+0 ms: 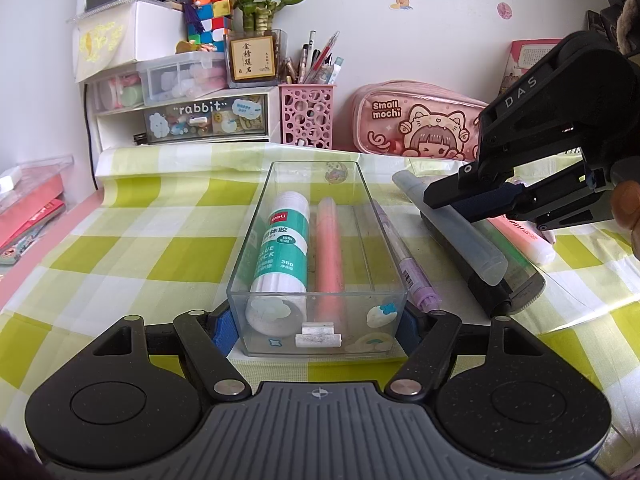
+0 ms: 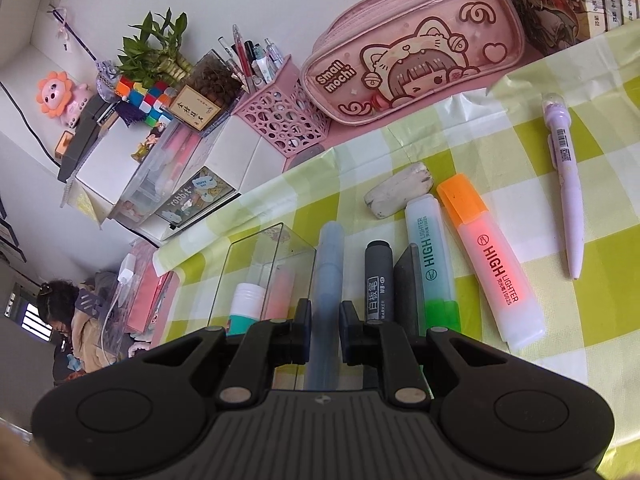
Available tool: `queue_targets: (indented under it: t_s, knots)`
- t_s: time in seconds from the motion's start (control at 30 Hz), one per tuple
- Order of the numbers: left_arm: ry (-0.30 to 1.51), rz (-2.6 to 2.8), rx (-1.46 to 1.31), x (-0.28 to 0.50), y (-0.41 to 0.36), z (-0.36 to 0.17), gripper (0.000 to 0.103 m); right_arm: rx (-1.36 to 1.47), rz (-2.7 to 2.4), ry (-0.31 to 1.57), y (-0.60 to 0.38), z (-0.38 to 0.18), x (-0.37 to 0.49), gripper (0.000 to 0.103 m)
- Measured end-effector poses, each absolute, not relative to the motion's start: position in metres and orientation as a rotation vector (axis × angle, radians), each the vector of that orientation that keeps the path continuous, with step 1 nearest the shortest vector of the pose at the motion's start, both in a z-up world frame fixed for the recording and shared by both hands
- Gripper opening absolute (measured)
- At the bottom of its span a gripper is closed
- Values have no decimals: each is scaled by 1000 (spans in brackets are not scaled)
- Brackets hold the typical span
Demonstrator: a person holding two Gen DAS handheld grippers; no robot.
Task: Organize stationery
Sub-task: 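Grasp the light blue pen with the right gripper, then place the light blue pen into the clear tray and release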
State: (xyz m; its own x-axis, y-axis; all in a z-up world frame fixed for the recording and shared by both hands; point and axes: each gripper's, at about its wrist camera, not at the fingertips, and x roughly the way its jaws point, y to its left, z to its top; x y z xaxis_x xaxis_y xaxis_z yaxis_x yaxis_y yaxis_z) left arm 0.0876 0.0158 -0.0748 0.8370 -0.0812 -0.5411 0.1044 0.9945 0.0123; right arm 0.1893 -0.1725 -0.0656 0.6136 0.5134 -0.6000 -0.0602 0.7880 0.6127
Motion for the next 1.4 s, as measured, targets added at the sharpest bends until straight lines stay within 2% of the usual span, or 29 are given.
queue_targets:
  t_s: [0.37, 0.9, 1.4]
  knots:
    - [570, -99, 42, 87, 16, -75, 73, 574, 435, 845, -138, -42, 181, 7]
    - [571, -98, 42, 87, 15, -75, 73, 462, 423, 969, -93, -52, 210, 10]
    - [571, -99, 42, 88, 15, -75, 73, 533, 423, 847, -136, -37, 198, 10]
